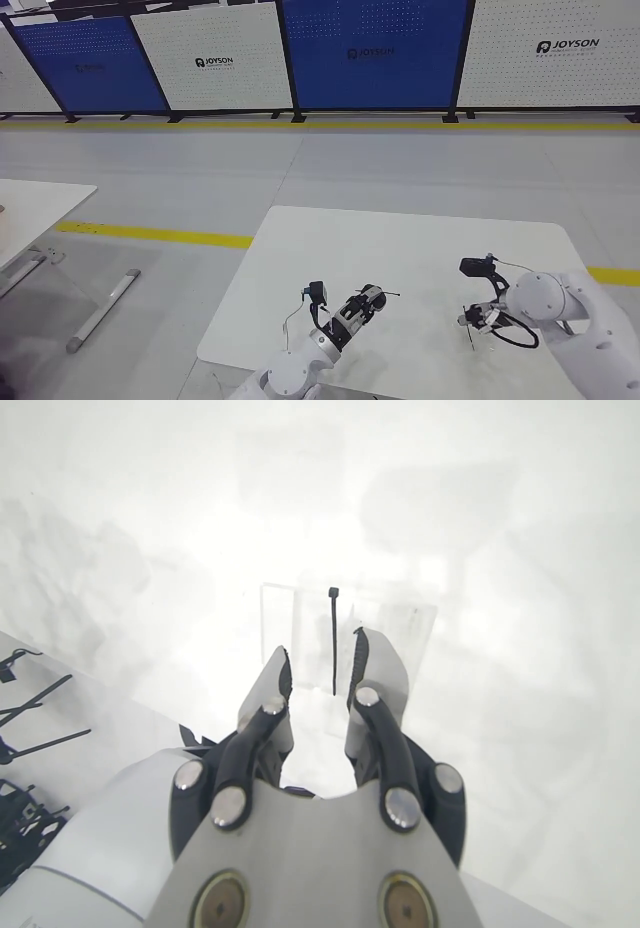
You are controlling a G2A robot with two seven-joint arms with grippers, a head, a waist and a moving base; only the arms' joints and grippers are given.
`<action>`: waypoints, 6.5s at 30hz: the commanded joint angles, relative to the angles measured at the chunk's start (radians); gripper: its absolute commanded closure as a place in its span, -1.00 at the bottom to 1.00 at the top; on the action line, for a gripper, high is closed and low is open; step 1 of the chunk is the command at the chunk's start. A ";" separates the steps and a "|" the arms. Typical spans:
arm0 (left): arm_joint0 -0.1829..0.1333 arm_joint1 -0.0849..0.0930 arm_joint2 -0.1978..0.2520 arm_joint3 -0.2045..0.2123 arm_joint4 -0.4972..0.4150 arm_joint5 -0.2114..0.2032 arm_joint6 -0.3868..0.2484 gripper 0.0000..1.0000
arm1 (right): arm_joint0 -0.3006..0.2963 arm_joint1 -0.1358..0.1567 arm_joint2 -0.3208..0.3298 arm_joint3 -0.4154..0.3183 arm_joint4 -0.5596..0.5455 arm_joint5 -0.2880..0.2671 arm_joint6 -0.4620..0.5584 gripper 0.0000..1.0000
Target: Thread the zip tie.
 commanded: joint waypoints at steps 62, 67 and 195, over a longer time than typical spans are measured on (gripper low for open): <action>-0.001 0.001 -0.007 -0.006 0.156 -0.071 0.086 1.00 | -0.407 0.051 0.331 -0.394 -0.080 0.128 -0.394 1.00; 0.014 0.005 0.006 -0.037 0.399 -0.073 0.168 1.00 | -0.407 0.051 0.331 -0.394 -0.080 0.128 -0.394 1.00; -0.069 0.019 0.123 0.013 0.619 -0.073 0.290 1.00 | -0.789 -0.075 0.243 -0.363 0.192 -0.449 -1.696 1.00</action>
